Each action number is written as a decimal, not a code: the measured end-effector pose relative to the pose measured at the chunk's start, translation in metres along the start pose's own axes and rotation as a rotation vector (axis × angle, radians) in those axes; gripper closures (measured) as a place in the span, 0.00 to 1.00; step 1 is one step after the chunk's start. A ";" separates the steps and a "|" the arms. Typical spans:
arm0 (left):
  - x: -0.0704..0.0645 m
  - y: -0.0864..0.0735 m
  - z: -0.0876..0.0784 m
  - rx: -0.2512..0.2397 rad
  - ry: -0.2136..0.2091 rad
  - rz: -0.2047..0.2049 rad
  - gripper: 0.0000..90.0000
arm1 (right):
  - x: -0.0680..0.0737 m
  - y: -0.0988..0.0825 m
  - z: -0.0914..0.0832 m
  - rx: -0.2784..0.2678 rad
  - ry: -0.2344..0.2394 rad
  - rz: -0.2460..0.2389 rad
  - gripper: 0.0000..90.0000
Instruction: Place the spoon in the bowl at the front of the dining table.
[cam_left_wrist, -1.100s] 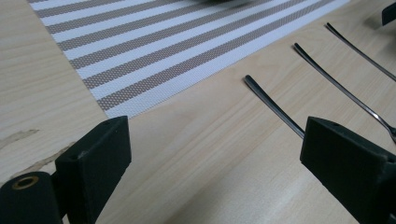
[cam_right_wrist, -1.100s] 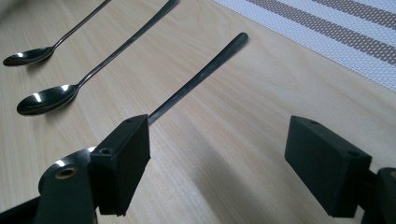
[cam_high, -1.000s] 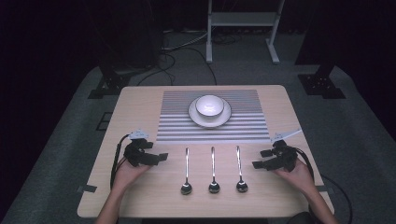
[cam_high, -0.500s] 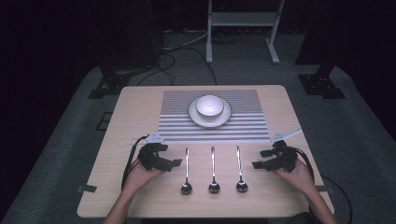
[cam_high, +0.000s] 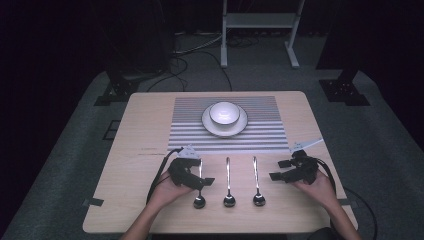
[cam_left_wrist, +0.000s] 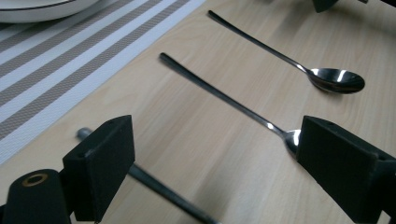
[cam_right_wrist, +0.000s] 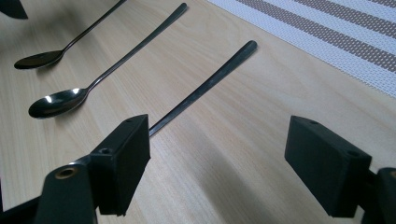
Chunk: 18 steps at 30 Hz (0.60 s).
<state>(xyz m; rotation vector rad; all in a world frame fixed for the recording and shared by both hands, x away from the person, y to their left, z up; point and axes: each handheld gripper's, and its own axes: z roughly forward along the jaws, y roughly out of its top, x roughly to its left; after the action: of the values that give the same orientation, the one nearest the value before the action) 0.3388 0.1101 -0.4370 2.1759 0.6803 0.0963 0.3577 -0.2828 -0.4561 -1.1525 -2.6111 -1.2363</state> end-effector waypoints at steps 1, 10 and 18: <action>0.000 0.000 0.000 0.000 0.000 0.000 0.13 | 0.000 0.000 0.000 0.000 0.000 0.000 0.23; -0.021 0.007 0.015 0.024 -0.054 0.054 0.21 | 0.001 0.001 0.001 0.002 0.002 -0.006 0.23; -0.039 0.008 0.025 0.044 -0.103 0.126 0.39 | 0.003 0.002 0.001 -0.002 -0.001 -0.007 0.23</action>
<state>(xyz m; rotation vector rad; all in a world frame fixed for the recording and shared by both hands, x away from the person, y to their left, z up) 0.3166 0.0689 -0.4410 2.2487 0.4911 0.0350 0.3574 -0.2795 -0.4546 -1.1455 -2.6171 -1.2409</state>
